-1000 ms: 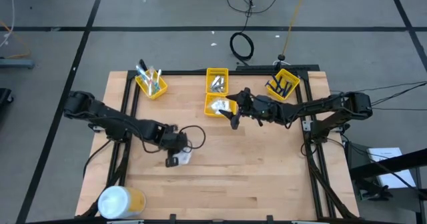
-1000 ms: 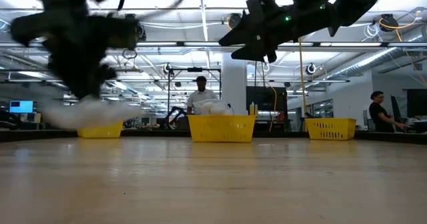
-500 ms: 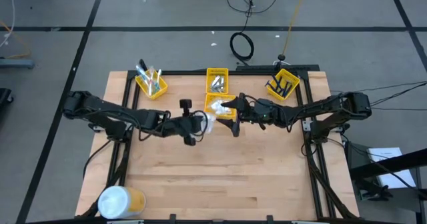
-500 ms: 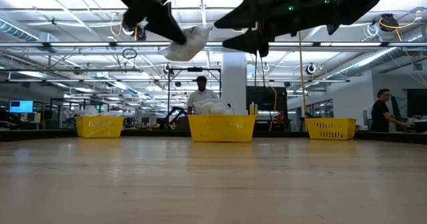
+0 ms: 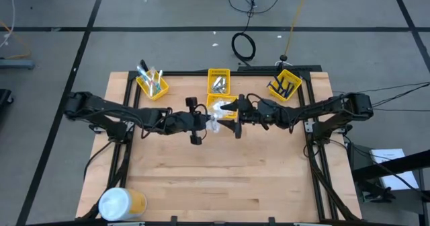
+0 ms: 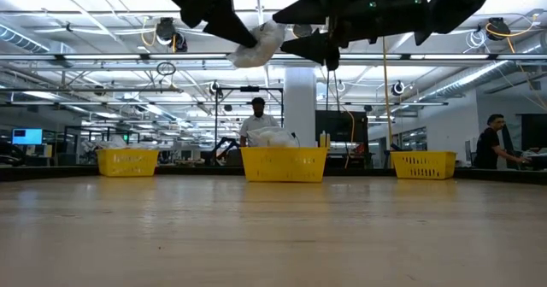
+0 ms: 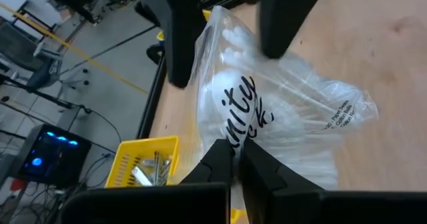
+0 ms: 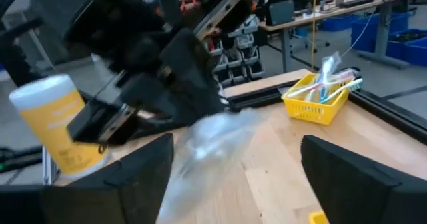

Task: Pick & Place Travel size toiletries
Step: Put the cotton pack into the bottom middle yellow bin

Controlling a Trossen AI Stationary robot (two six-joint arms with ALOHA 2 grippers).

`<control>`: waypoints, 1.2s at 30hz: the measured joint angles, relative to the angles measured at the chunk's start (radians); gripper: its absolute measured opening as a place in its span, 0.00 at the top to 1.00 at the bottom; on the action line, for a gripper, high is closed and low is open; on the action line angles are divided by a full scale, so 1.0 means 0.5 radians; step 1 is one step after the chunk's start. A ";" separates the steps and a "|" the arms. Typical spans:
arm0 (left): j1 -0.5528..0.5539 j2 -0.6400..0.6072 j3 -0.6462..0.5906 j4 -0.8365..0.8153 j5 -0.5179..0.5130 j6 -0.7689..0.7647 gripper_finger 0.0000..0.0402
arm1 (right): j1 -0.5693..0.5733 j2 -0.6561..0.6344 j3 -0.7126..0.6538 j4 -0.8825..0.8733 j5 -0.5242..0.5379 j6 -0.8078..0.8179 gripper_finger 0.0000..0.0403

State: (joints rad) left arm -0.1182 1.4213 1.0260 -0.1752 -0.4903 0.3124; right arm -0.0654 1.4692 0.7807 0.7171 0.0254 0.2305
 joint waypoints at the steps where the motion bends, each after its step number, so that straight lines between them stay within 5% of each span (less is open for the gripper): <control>1: -0.004 0.008 0.000 0.012 0.003 0.001 0.98 | -0.002 0.011 0.000 0.026 0.001 0.026 0.25; 16: -0.020 0.048 -0.001 0.109 -0.149 -0.091 0.89 | -0.040 0.014 0.001 -0.044 0.001 -0.134 0.96; 22: -0.104 0.023 0.096 0.139 -0.186 -0.233 0.68 | -0.122 0.015 0.002 -0.302 0.214 -0.208 0.99; 28: -0.237 0.019 0.358 -0.144 -0.195 -0.200 0.48 | -0.221 0.015 0.002 -0.694 0.889 -0.293 0.99; 36: -0.285 0.019 0.394 -0.365 -0.316 -0.268 0.40 | -0.282 0.016 0.001 -0.787 0.606 -0.216 0.99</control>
State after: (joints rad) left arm -0.2607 1.4307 1.2232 -0.3576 -0.6483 0.1781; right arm -0.2066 1.4773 0.7811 0.3234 0.3282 0.1224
